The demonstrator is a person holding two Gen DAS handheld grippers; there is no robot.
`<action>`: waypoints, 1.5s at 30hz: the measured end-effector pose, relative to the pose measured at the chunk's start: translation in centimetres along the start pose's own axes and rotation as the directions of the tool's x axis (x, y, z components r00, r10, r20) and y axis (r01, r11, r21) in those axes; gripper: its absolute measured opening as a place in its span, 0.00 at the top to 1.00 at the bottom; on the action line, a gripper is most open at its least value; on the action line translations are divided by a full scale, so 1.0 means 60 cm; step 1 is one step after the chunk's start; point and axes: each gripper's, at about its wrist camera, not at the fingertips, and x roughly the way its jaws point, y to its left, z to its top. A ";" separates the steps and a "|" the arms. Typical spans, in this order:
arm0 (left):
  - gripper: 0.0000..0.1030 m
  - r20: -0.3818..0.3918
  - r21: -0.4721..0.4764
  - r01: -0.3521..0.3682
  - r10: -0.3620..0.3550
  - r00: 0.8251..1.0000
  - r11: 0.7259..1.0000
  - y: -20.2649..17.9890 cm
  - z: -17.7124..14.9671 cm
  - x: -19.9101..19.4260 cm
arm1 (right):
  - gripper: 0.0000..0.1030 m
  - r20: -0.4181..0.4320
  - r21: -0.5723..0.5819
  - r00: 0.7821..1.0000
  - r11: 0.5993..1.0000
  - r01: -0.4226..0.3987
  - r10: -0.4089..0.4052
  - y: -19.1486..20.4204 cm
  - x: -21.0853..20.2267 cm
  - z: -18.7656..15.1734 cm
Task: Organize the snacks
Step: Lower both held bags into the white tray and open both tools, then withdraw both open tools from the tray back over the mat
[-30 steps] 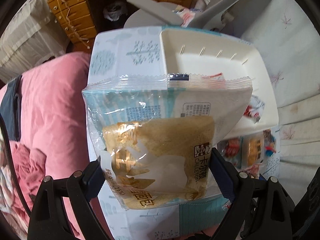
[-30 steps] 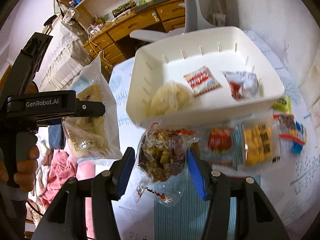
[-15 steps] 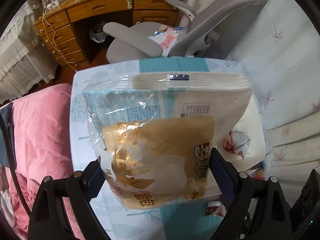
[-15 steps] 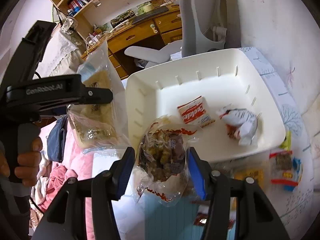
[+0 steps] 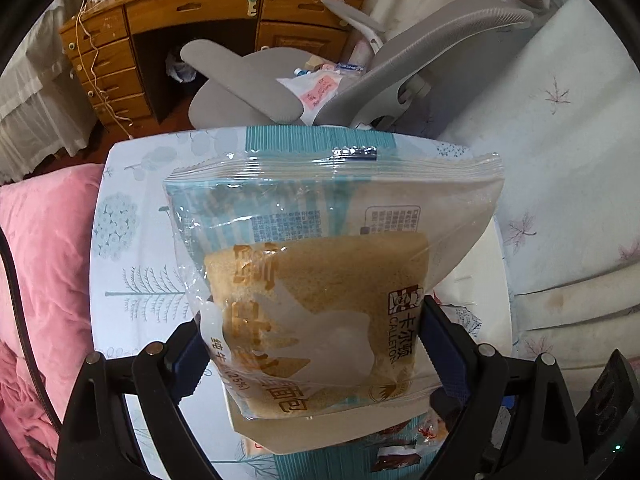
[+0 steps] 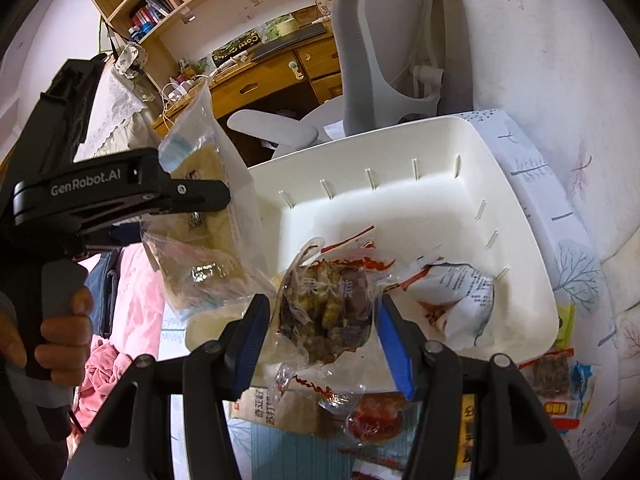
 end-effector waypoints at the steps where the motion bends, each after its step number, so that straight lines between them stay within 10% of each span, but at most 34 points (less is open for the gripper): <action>1: 0.11 -0.002 -0.002 -0.013 0.013 1.000 1.000 -0.001 0.000 0.004 | 0.46 0.004 0.004 1.000 1.000 0.000 0.000 -0.003 0.000 0.001; 26: 0.08 0.003 0.017 -0.007 0.007 1.000 1.000 -0.008 -0.027 -0.036 | 0.46 0.078 0.053 0.997 0.999 -0.012 0.007 -0.008 -0.051 -0.018; 45: 0.08 -0.029 0.063 0.100 -0.099 0.995 0.993 0.020 -0.181 -0.138 | 0.46 0.154 0.101 0.983 0.992 0.080 -0.095 0.053 -0.152 -0.136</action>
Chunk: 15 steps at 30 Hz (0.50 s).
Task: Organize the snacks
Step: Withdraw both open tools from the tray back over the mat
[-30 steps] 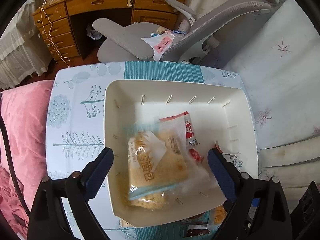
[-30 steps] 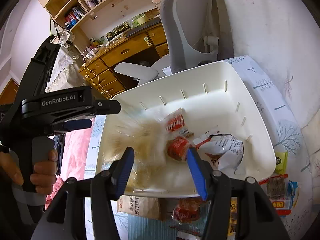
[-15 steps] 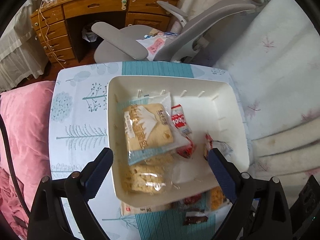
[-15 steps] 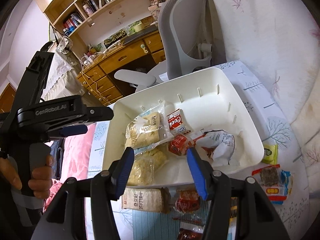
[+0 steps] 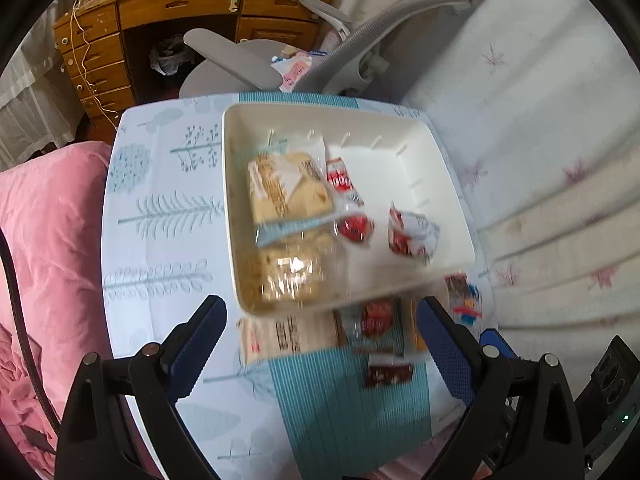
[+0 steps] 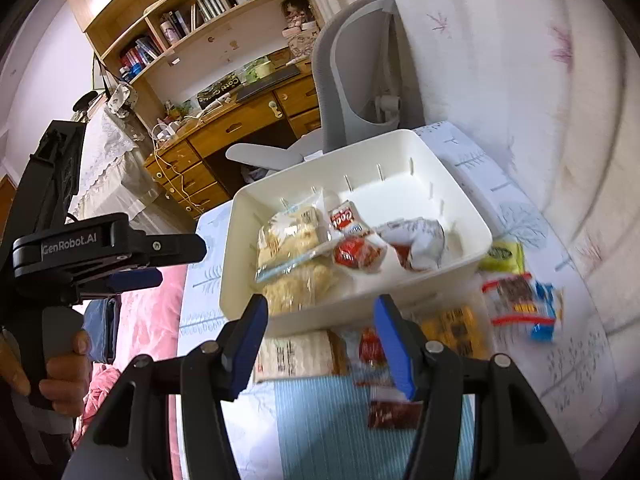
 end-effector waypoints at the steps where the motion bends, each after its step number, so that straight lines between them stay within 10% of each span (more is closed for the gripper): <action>1: 0.08 -0.002 0.007 0.001 -0.001 1.000 1.000 0.000 -0.012 -0.004 | 0.46 0.006 0.000 1.000 1.000 0.008 -0.008 0.002 -0.006 -0.008; 15: 0.08 -0.013 0.108 0.017 -0.016 1.000 0.994 -0.015 -0.149 -0.019 | 0.46 0.077 -0.014 0.992 0.995 0.099 -0.098 0.016 -0.076 -0.114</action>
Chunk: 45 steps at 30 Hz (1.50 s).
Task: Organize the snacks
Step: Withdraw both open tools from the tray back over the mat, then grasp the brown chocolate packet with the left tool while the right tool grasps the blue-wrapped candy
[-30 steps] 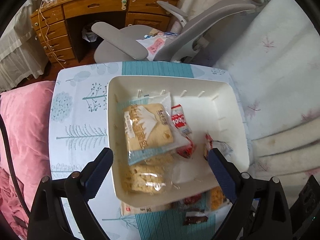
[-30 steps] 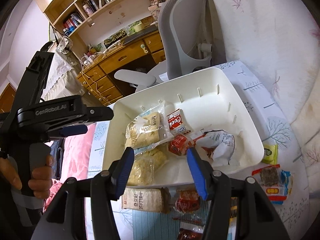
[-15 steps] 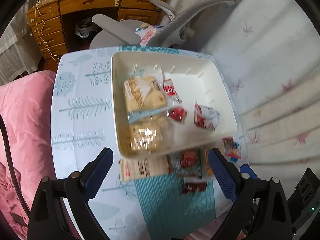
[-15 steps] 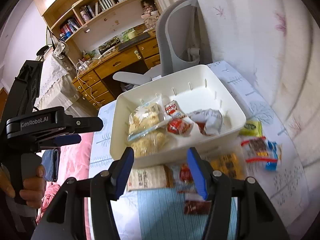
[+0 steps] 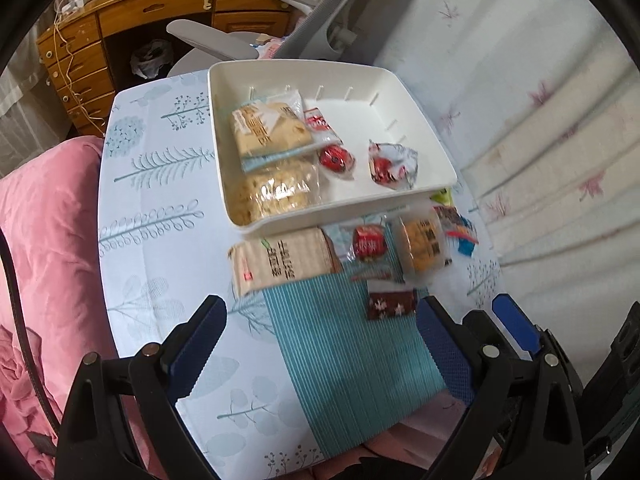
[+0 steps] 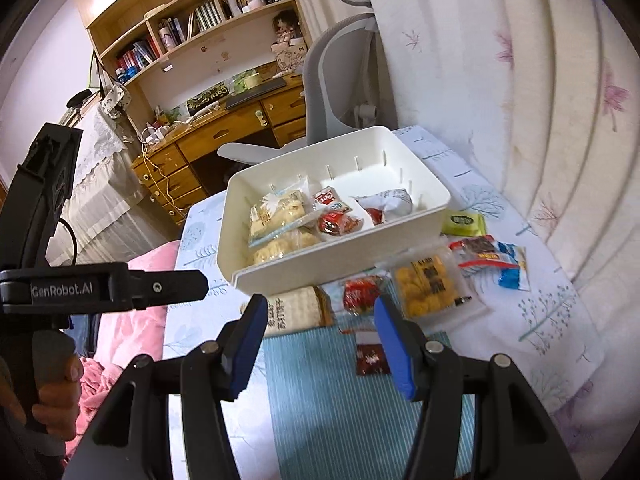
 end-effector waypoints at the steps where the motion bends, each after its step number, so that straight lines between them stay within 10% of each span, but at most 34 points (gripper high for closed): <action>1: 0.08 0.005 0.001 0.001 -0.001 1.000 1.000 -0.002 -0.008 0.000 | 0.46 0.002 -0.006 1.000 1.000 0.007 -0.007 0.001 -0.004 -0.006; 15: 0.08 0.084 -0.013 -0.068 0.069 0.994 0.998 -0.036 -0.069 0.030 | 0.46 0.022 0.006 0.993 0.993 0.116 -0.116 -0.074 -0.023 -0.054; 26: 0.08 -0.049 -0.153 -0.158 0.152 0.987 0.976 -0.059 -0.073 0.101 | 0.46 -0.101 0.016 0.990 0.995 0.103 -0.101 -0.169 0.010 -0.025; 45: 0.08 -0.114 -0.447 -0.194 0.159 0.981 0.873 -0.130 -0.081 0.205 | 0.46 -0.315 -0.036 0.948 0.999 0.040 -0.049 -0.344 0.096 0.050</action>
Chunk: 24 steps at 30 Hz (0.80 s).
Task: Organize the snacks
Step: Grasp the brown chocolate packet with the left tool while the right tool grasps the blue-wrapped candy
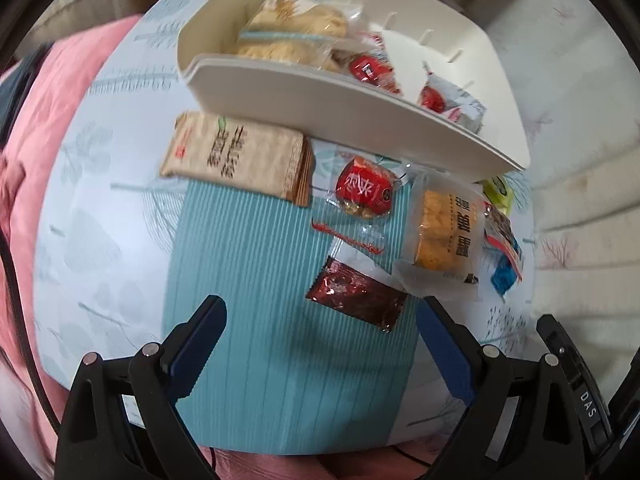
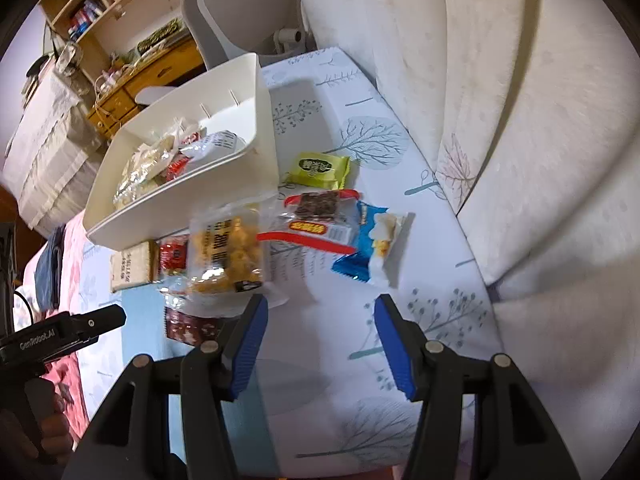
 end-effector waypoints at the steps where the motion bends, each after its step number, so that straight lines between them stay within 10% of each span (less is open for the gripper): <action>1: 0.08 -0.004 -0.022 -0.001 0.001 1.000 1.000 0.000 -0.002 0.006 | 0.46 -0.008 -0.010 1.000 1.000 -0.002 0.002 -0.006 0.004 0.005; 24: 0.08 -0.141 -0.428 -0.082 0.023 0.990 0.900 0.007 -0.028 0.129 | 0.46 -0.167 -0.217 0.986 0.974 -0.066 0.030 -0.060 0.108 0.061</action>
